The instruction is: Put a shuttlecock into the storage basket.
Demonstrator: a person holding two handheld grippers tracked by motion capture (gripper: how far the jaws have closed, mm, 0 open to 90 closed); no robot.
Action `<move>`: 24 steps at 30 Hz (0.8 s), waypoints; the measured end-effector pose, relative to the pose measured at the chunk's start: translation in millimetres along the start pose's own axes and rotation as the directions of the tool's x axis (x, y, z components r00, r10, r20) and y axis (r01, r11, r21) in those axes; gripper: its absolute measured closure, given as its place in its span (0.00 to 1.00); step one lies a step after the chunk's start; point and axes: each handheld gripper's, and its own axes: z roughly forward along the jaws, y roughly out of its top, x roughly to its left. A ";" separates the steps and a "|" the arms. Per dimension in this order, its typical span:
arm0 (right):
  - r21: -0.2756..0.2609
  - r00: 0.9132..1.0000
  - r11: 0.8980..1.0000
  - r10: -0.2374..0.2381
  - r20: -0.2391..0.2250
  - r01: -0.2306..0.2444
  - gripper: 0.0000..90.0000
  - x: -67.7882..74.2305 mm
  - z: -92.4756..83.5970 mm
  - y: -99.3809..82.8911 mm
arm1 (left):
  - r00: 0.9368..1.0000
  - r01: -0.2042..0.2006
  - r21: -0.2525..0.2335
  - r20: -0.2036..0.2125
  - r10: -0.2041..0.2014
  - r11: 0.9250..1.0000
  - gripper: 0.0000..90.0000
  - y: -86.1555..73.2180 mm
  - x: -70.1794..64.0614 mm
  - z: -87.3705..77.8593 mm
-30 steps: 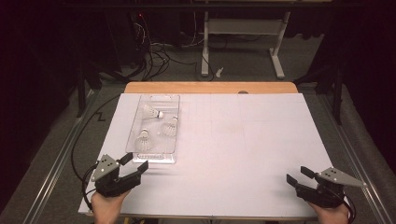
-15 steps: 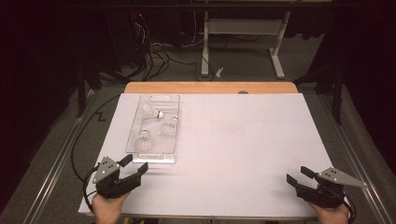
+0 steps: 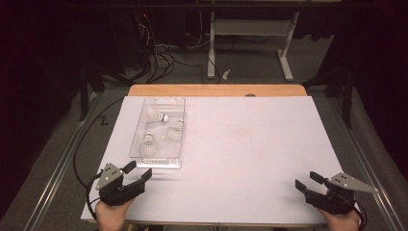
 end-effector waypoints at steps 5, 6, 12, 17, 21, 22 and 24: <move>0.000 1.000 1.000 0.002 0.001 -0.002 0.38 -0.1 -0.3 -0.1 | 1.000 0.004 0.000 -0.003 -0.004 1.000 0.38 -1.3 1.4 -0.9; 0.000 1.000 1.000 0.003 0.001 -0.003 0.38 -0.2 -0.4 -0.1 | 1.000 0.005 0.001 -0.005 -0.005 1.000 0.38 -1.6 1.9 -0.9; -0.002 1.000 1.000 0.002 0.002 -0.002 0.38 -0.7 -0.4 -0.1 | 1.000 0.020 0.004 -0.010 -0.020 1.000 0.38 -2.6 4.9 -0.9; -0.003 1.000 1.000 0.004 0.003 -0.004 0.38 -0.9 -0.6 -0.2 | 1.000 0.025 0.008 -0.019 -0.025 1.000 0.38 -3.5 6.9 0.0; -0.004 1.000 1.000 0.008 0.003 -0.008 0.38 -1.1 -0.9 -0.2 | 0.999 0.024 0.019 -0.023 -0.024 1.000 0.38 -5.2 7.1 0.8; -0.004 1.000 1.000 0.011 0.003 -0.011 0.38 -1.1 -1.1 -0.2 | 0.999 0.027 0.019 -0.023 -0.027 0.999 0.38 -5.2 7.2 0.8; -0.010 1.000 1.000 0.008 0.002 -0.008 0.38 -1.1 -1.7 -0.2 | 0.999 0.034 0.019 -0.021 -0.033 0.999 0.38 -4.9 7.8 0.1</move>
